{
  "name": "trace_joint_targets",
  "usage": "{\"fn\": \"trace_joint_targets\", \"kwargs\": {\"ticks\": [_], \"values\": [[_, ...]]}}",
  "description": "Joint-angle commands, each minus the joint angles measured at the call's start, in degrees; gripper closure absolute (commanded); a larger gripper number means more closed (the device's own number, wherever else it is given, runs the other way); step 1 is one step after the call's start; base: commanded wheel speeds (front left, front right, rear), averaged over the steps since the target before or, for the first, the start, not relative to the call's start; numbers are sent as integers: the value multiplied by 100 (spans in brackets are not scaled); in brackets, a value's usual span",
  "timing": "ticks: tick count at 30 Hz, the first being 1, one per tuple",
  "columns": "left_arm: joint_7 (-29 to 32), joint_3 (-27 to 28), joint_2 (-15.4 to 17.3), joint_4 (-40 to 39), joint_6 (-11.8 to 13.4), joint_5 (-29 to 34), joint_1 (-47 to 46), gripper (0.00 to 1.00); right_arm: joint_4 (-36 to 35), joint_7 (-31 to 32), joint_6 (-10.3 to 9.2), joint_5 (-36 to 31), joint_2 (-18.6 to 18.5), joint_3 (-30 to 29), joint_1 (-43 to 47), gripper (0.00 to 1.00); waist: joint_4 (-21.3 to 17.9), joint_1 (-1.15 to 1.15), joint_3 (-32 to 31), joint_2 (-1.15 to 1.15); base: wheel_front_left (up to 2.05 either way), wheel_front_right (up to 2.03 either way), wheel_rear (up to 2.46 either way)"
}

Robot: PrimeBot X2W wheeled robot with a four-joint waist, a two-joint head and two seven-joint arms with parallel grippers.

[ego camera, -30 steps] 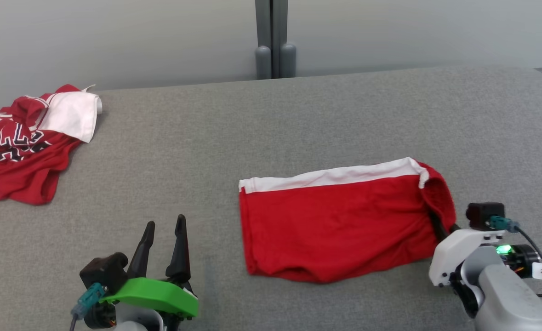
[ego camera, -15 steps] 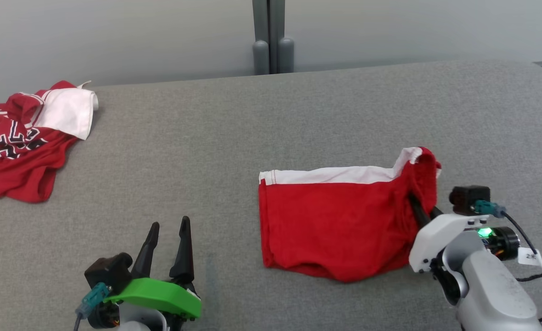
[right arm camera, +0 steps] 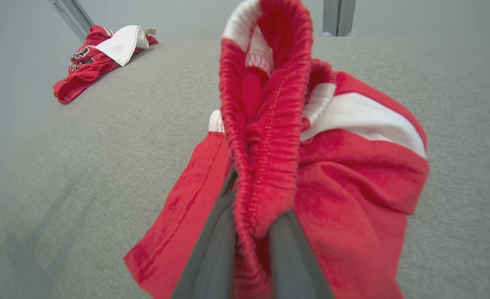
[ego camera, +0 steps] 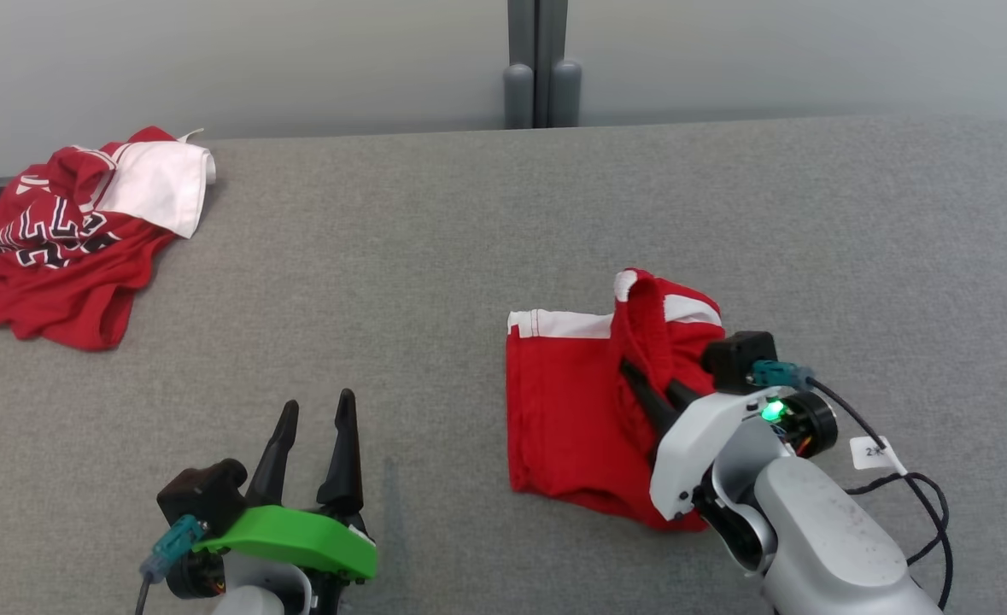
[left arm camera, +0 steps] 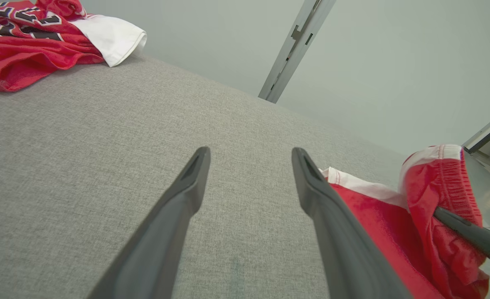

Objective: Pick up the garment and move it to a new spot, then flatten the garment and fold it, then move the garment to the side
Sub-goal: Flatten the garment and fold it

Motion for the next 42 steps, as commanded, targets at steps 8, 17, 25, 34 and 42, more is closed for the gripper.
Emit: {"fn": "trace_joint_targets", "kwargs": {"ticks": [8,17,25,34,42], "values": [[-2,-15,-16,49,-47,-37,-147,0,441,-102,-6,339,-15,776,-338,62,153,0,76,0,0,0,0],[-2,42,-24,77,-55,-15,-119,0,501,-473,-6,480,-15,1412,-588,0,97,0,68,0,0,0,0],[-3,21,-24,14,-59,177,-174,0,566,-994,-6,54,-14,1212,-707,0,-118,0,-42,0,0,0,0],[-3,99,-21,-106,0,542,-5,0,490,-1546,-6,-965,-19,-24,-393,0,-464,0,-277,0,0,0,0],[-3,476,-18,-324,105,826,387,0,-325,-1618,-6,-1496,-9,-1193,574,0,-637,0,-427,0,0,0,0]]}}
